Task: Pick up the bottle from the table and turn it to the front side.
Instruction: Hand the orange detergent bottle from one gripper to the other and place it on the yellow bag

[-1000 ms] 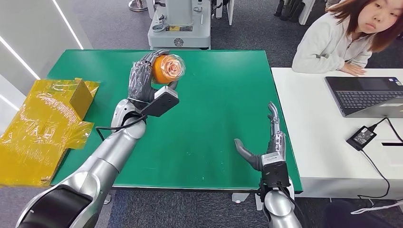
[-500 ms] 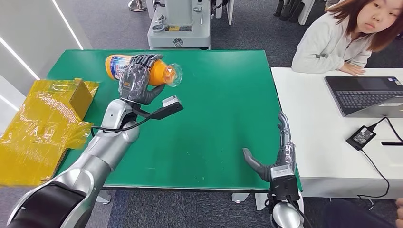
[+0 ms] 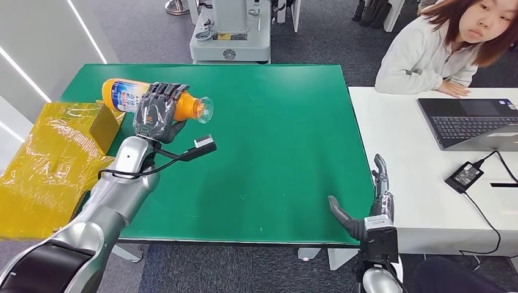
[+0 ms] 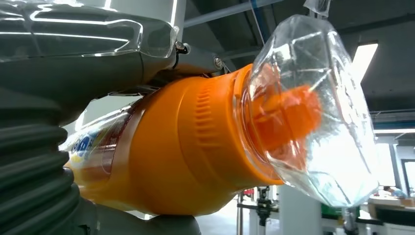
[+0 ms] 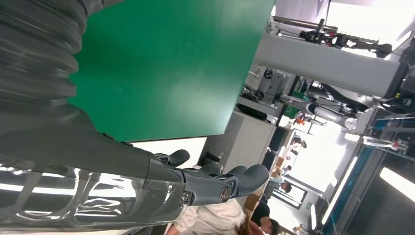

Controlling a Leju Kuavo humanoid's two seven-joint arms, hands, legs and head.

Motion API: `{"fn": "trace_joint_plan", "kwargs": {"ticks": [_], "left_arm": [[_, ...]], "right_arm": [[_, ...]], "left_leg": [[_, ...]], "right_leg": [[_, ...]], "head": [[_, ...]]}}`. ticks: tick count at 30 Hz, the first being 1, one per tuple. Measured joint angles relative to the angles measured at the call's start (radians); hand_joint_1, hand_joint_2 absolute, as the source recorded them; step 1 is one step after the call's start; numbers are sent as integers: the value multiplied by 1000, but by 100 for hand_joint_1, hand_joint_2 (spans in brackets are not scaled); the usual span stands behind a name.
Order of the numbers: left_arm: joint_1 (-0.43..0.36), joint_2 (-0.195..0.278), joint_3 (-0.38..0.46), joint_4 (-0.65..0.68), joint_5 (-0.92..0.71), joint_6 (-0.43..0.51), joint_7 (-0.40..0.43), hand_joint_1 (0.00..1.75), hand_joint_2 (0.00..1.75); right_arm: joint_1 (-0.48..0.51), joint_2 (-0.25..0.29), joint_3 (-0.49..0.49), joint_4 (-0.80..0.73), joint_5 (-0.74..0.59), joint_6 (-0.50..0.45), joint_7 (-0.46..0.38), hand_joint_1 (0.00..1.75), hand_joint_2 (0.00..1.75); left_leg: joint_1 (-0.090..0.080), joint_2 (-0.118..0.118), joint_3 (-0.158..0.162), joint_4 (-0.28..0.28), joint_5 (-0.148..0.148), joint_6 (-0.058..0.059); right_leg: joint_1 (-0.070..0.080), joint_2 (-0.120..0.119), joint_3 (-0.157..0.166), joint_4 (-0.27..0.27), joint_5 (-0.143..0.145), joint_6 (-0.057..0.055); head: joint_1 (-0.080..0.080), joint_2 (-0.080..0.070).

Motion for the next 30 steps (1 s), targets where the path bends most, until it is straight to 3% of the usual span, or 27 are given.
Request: {"fn": "trace_joint_plan", "kwargs": {"ticks": [10,16,30], "left_arm": [[34,62,25,50,-213,-4,157,175,175],[62,103,19,75,-248,-34,232,175,175],[104,153,14,86,-240,-105,199,175,175]], "right_arm": [[59,-4,-53,27,-38,-23,-20,0,175],[95,-4,-82,19,-31,-30,-15,0,175],[172,16,-151,-77,-16,-13,-15,0,175]], "left_leg": [[0,0,0,0,0,0],[0,0,0,0,0,0],[0,0,-1,0,0,0]], "right_leg": [[0,0,0,0,0,0],[0,0,-1,0,0,0],[0,0,-2,0,0,0]], "head": [[0,0],[0,0],[0,0]]}}
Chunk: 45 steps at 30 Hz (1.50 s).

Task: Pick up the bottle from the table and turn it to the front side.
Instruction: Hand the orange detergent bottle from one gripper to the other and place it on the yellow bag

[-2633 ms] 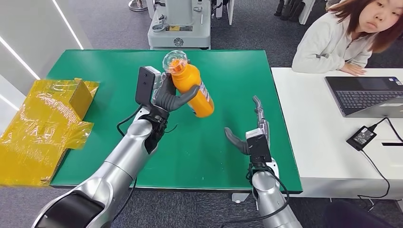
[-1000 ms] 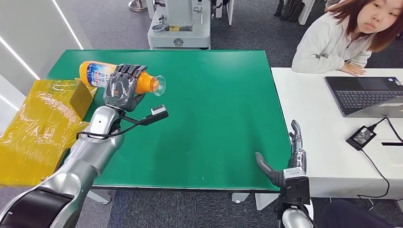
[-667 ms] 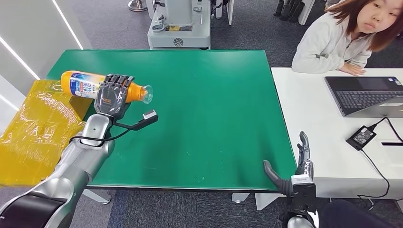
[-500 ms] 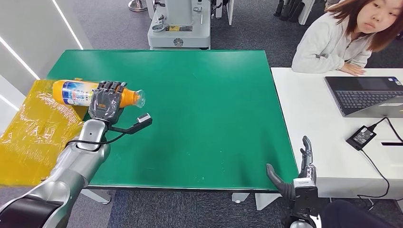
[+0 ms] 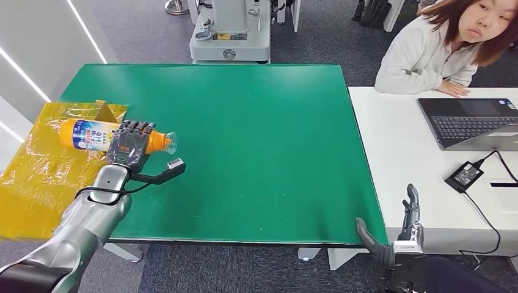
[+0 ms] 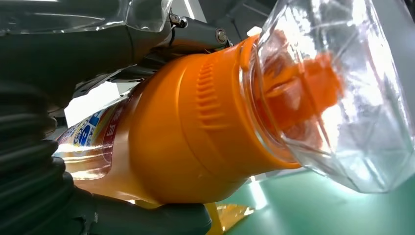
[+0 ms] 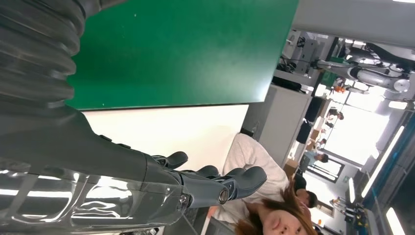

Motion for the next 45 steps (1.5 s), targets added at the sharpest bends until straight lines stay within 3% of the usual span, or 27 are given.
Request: {"fn": "trace_joint_plan", "kwargs": {"ticks": [15,27,38,45], "left_arm": [[4,23,80,0,70,-310,-86,175,175],[-46,60,87,0,81,-413,-106,175,175],[-144,68,87,16,71,-540,-88,175,175],[-157,81,87,38,74,-575,-80,175,175]], "right_arm": [[33,74,-93,-121,82,100,10,0,175],[29,91,-104,-133,102,134,9,0,175],[27,95,-104,-133,97,123,6,0,175],[28,95,-104,-133,82,115,2,0,175]], "left_leg": [[0,0,0,0,0,0],[0,0,0,0,0,0],[0,0,0,0,1,-1],[0,0,0,0,1,-1]], "right_leg": [[0,0,0,0,0,0],[0,0,0,1,0,0],[0,0,0,1,0,0],[0,0,-1,1,0,0]], "head": [[0,0],[0,0],[0,0],[0,0]]}}
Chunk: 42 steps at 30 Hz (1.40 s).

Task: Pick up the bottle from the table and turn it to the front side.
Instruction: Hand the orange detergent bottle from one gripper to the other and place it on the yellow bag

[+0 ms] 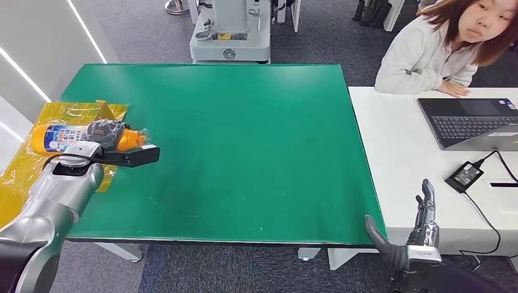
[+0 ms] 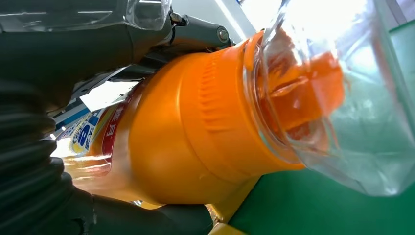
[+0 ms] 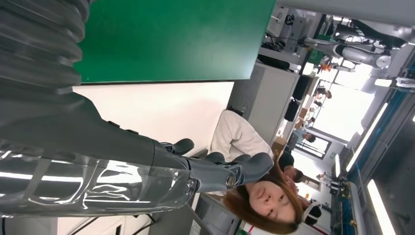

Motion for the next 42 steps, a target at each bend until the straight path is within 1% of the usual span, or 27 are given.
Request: {"fn": "trace_joint_plan", "kwargs": {"ticks": [7,15,26,34,35,38,39,42], "left_arm": [[5,15,0,13,14,6,-3,175,175],[70,20,0,15,52,58,-11,175,175],[150,0,2,25,85,69,-10,175,175],[165,-10,22,35,109,98,-2,175,175],[166,-11,24,37,111,102,1,164,175],[170,-15,34,41,114,124,16,36,175],[174,-16,38,42,116,138,22,3,175],[189,-20,49,44,123,201,33,0,175]], "right_arm": [[-1,0,0,3,-6,-4,-2,0,175],[-4,0,0,13,-13,-14,0,0,175],[-17,-4,19,23,-14,-10,10,0,175],[-25,-16,41,28,-12,-11,19,0,175],[-25,-19,43,28,-12,-12,22,0,175],[-21,-25,50,27,-12,-14,27,0,175],[-20,-26,52,27,-12,-15,28,0,175],[-15,-31,60,27,-12,-19,28,0,175]], "left_leg": [[0,0,0,0,0,0],[0,0,0,0,0,0],[0,0,0,0,0,0],[0,0,0,0,0,0],[0,0,0,0,0,0],[0,0,0,0,0,0],[0,0,0,0,0,0],[0,0,0,0,0,0]], "right_leg": [[0,0,0,0,0,0],[0,0,0,0,0,0],[0,0,0,0,0,0],[0,-1,0,0,0,0],[0,-1,0,0,0,0],[0,-1,0,1,0,0],[0,-1,0,1,0,0],[0,0,0,1,0,0]], "head": [[0,0],[0,0],[0,0],[0,0],[0,0],[0,0],[0,0],[0,0]]}}
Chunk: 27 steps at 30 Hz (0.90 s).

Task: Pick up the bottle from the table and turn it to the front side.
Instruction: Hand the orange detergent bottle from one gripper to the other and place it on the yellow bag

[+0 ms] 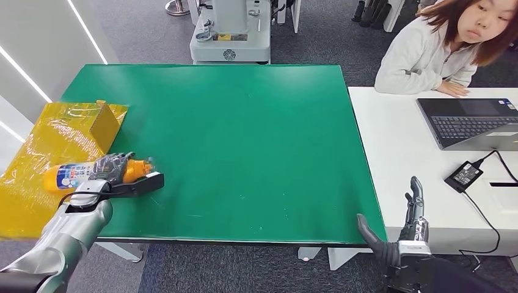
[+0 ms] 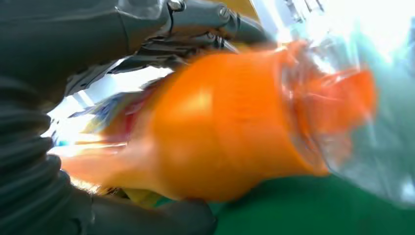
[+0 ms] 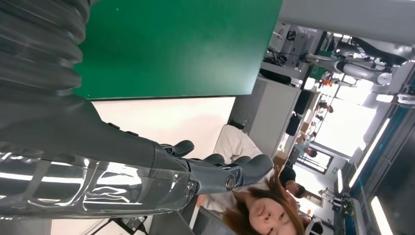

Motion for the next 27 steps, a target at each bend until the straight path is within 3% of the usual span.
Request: {"fn": "trace_joint_plan", "kwargs": {"ticks": [9,18,23,27], "left_arm": [[54,-17,39,0,13,212,-45,0,175],[100,-63,79,-2,54,349,-126,0,175],[155,-120,112,-55,115,453,-221,0,175],[238,-188,118,-215,125,481,-230,0,175]], "right_arm": [[8,-4,12,-8,8,-2,21,0,175],[5,-4,14,0,17,25,22,0,175],[1,-4,14,13,13,28,18,0,175],[6,-4,14,19,22,23,14,0,175]], "left_leg": [[0,0,0,0,0,0],[0,0,0,0,0,0],[0,0,0,0,0,0],[-1,0,0,1,0,0]], "right_leg": [[0,0,0,0,0,0],[0,0,0,0,0,0],[0,0,0,0,0,0],[-1,0,0,0,0,0]], "head": [[0,0],[0,0],[0,0],[0,0]]}}
